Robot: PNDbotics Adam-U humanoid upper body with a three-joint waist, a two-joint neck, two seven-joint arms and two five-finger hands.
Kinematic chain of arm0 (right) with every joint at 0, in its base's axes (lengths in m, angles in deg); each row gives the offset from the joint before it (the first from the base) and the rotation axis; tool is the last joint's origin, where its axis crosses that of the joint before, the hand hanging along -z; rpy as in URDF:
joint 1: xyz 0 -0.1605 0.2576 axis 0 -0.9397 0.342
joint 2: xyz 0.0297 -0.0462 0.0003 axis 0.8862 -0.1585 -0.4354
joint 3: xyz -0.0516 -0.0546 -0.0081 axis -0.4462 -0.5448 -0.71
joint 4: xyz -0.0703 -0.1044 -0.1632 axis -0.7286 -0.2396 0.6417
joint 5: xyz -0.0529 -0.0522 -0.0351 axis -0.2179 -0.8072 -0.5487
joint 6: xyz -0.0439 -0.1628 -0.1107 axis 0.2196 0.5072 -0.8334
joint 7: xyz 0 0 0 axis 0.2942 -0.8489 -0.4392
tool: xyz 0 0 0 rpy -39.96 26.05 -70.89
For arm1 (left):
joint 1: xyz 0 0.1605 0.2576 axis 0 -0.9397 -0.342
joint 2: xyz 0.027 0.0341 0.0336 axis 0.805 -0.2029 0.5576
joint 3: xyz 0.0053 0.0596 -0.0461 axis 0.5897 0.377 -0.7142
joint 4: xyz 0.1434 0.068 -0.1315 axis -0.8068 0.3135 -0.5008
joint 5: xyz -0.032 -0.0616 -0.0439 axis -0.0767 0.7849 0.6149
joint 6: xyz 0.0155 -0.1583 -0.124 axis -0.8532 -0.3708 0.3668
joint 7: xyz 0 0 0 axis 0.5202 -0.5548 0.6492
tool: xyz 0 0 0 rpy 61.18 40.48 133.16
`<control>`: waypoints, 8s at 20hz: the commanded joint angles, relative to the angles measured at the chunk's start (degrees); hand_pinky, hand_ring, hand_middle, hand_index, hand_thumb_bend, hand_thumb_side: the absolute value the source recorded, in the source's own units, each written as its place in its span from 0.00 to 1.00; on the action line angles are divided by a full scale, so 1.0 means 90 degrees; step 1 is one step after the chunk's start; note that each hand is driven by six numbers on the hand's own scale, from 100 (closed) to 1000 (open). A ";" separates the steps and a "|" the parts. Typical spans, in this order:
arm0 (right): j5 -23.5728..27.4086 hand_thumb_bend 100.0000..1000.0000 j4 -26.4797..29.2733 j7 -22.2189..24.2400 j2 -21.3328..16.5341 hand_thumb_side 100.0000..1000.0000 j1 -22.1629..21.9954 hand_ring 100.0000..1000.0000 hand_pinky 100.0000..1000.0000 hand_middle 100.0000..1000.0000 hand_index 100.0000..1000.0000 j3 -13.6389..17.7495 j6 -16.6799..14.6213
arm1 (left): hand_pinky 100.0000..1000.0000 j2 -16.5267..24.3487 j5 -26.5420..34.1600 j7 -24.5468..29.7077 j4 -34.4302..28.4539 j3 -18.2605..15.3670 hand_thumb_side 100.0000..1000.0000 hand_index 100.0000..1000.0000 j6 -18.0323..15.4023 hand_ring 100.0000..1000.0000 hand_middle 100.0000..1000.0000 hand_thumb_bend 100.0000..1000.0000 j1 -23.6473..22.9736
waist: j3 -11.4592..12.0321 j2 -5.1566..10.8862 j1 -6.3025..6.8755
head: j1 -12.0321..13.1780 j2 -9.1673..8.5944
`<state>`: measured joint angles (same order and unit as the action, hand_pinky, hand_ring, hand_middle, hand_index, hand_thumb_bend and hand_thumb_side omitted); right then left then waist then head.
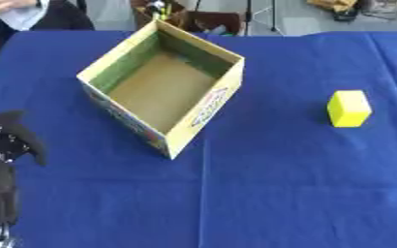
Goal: Pick up objects on the table and place them in the box.
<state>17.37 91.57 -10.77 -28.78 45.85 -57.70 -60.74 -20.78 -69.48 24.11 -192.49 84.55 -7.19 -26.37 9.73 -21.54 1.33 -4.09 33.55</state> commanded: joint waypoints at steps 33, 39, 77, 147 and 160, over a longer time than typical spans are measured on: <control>-0.2145 0.31 -0.2135 0.2219 0.0227 0.68 0.1793 0.87 0.84 0.89 1.00 -0.1313 -0.0758 | 0.16 0.0094 -0.0037 0.0185 -0.0137 0.0155 0.94 0.63 0.0104 0.31 0.33 0.00 0.0012 | 0.0202 0.0022 -0.0090 | -0.0545 -0.0378; -0.2386 0.32 -0.2389 0.2278 0.0305 0.68 0.1825 0.87 0.83 0.89 1.00 -0.1457 -0.0910 | 0.16 0.0074 -0.0087 0.0183 -0.0137 0.0151 0.95 0.63 0.0106 0.31 0.33 0.00 0.0021 | 0.0232 -0.0071 -0.0110 | -0.0561 -0.0430; -0.2874 0.11 -0.3263 0.1871 0.0627 0.45 0.2189 0.71 0.72 0.46 0.64 -0.1613 -0.1083 | 0.16 0.0047 -0.0205 0.0271 -0.0137 0.0223 0.95 0.63 0.0106 0.30 0.32 0.00 0.0067 | 0.0387 -0.0272 -0.0135 | -0.0692 -0.0553; -0.2926 0.00 -0.4488 0.0799 0.3483 0.11 0.5607 0.46 0.69 0.17 0.30 -0.2632 -0.0168 | 0.15 0.0028 -0.0172 0.0504 -0.0137 0.0419 0.98 0.63 0.0211 0.30 0.32 0.00 0.0443 | 0.1572 -0.0617 -0.0824 | -0.1363 -0.1008; -0.3842 0.00 -0.4924 0.0743 0.3822 0.15 0.5593 0.54 0.71 0.32 0.58 -0.2860 -0.0500 | 0.16 0.0010 -0.0143 0.0518 -0.0137 0.0416 0.98 0.62 0.0233 0.30 0.32 0.00 0.0472 | 0.1601 -0.0618 -0.0847 | -0.1304 -0.1026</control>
<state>-16.53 46.77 -4.30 6.17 95.01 -83.70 -64.83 -20.85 -70.89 28.65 -192.63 88.28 -5.11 -22.32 24.13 -28.32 -6.75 -16.04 25.01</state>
